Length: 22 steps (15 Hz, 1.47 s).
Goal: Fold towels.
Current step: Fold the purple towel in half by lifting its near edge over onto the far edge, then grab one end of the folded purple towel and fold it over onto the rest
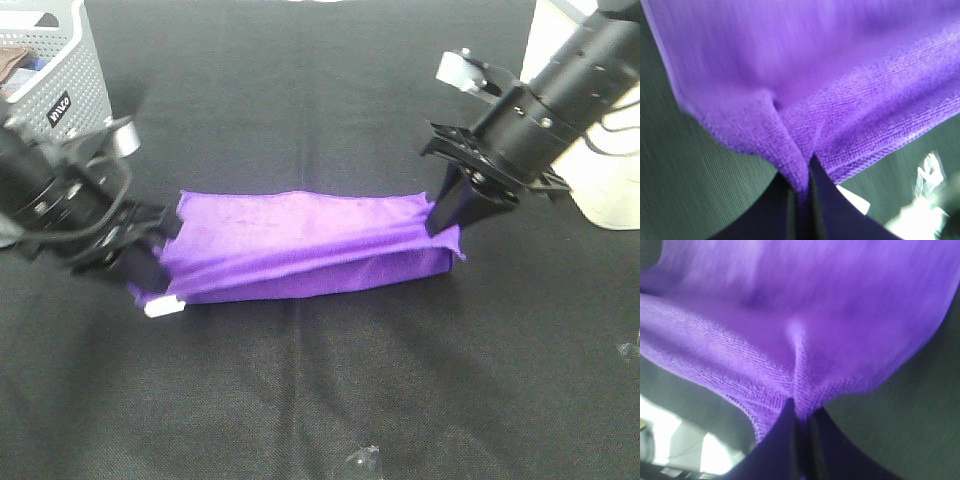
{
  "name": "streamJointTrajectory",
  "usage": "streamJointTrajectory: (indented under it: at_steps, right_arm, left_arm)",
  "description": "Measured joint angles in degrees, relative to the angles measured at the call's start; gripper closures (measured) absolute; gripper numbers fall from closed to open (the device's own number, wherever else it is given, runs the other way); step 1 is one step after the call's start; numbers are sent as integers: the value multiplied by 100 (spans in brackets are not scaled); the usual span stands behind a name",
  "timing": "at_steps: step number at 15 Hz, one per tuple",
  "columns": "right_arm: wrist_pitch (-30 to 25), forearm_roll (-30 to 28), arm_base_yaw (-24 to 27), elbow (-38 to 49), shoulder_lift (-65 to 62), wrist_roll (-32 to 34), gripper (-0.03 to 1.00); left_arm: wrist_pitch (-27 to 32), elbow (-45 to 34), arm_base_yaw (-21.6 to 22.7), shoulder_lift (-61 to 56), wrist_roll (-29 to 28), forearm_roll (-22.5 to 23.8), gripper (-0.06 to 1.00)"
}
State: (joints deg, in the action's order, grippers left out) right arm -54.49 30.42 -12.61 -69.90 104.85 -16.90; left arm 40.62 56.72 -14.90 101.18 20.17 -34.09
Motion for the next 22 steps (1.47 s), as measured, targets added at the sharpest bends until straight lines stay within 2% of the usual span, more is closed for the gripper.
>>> streamJointTrajectory:
  at_steps: [5,9,13,19,22]
  right_arm:
    - [212,-579,17,-1054,974,447,97]
    - [401,-733,17,-1874,1633,481,97]
    - [413,-991,17,-2567,2114,619,97]
    - [453,-934,17,-2807,2475,625,96]
    - [544,-911,17,-2807,2481,625,91]
  left_arm:
    - [212,1931,0,1186,-11,470,94]
    - [447,2956,0,1879,-407,1106,94]
    - [470,3512,17,2280,-539,1261,94]
    - [493,3724,115,2693,-544,1255,94]
    - [321,3724,126,2744,-544,1278,84]
